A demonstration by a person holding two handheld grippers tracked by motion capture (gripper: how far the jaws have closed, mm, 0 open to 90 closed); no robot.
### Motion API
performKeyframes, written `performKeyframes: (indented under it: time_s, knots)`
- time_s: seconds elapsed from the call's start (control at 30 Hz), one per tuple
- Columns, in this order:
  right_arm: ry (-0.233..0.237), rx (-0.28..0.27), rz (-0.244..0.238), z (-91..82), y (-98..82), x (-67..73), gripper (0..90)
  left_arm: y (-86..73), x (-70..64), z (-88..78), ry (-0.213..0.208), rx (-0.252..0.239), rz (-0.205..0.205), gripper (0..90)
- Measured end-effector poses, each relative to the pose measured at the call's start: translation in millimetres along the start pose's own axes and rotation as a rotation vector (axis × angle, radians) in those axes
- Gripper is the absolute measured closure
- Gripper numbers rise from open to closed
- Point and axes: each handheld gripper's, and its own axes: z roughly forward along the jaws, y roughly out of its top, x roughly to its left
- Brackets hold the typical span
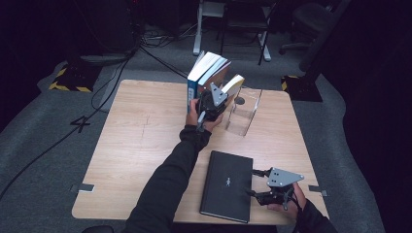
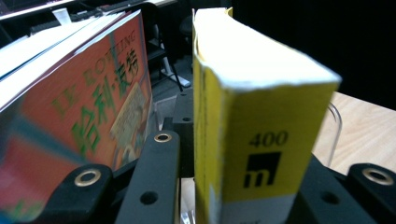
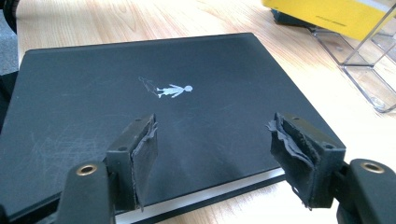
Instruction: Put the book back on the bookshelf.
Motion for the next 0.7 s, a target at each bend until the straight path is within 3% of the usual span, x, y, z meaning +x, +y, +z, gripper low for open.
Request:
performKeyframes:
  time_s: [0.17, 0.53, 0.7]
  knots:
    - [0.006, 0.007, -0.003, 1.3, -0.2, 0.5, 32.2, 4.1, -1.0, 11.8, -0.006, -0.012, -0.011, 74.9]
    - [0.018, 0.006, -0.002, 2.7, -0.7, 1.1, 32.2, 8.5, -3.7, 43.8, 0.034, -0.013, -0.052, 74.8]
    - [0.005, 0.006, -0.011, 1.7, 0.3, 1.1, 32.9, 6.3, -1.0, 57.1, 0.028, -0.016, -0.099, 74.8]
